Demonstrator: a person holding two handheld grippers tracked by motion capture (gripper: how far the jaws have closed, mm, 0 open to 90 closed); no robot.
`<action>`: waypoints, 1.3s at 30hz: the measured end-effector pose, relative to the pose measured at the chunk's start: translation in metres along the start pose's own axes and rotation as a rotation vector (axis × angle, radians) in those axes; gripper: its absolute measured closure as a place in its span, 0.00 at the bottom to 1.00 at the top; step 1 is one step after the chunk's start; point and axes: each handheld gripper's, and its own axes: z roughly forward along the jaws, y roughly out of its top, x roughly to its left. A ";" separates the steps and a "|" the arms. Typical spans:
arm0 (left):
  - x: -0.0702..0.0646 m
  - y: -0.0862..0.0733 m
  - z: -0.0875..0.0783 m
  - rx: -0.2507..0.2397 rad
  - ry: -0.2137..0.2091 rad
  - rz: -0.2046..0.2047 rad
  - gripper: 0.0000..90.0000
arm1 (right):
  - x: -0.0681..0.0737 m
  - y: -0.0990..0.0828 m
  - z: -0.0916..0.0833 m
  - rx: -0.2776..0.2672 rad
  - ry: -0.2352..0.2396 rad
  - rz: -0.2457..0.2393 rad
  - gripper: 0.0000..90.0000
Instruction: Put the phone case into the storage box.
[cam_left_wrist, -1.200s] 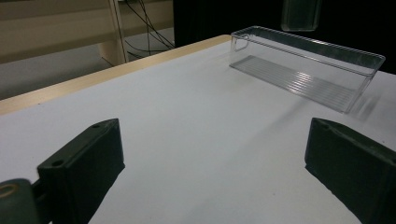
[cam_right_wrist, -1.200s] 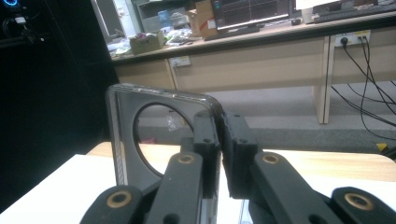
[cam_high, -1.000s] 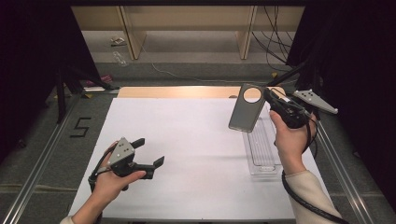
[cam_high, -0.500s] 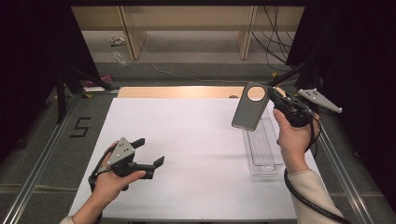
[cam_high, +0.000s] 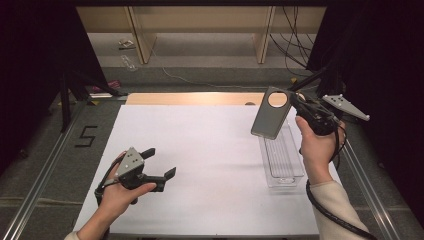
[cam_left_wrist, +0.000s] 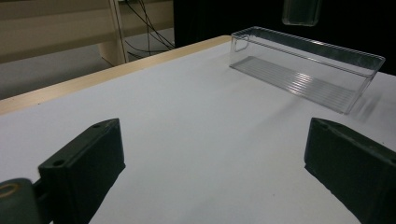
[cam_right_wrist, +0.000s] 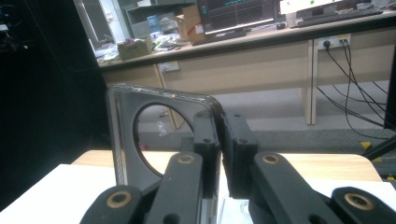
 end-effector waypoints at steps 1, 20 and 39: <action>0.000 0.000 0.000 0.001 0.000 0.000 0.05 | 0.000 0.000 0.000 -0.001 0.000 -0.001 0.95; 0.001 -0.001 0.000 0.002 0.000 -0.002 0.05 | -0.006 0.001 0.000 -0.008 -0.023 -0.005 0.95; 0.001 -0.001 0.000 0.002 0.001 -0.004 0.05 | -0.012 0.002 0.000 -0.012 -0.043 -0.011 0.95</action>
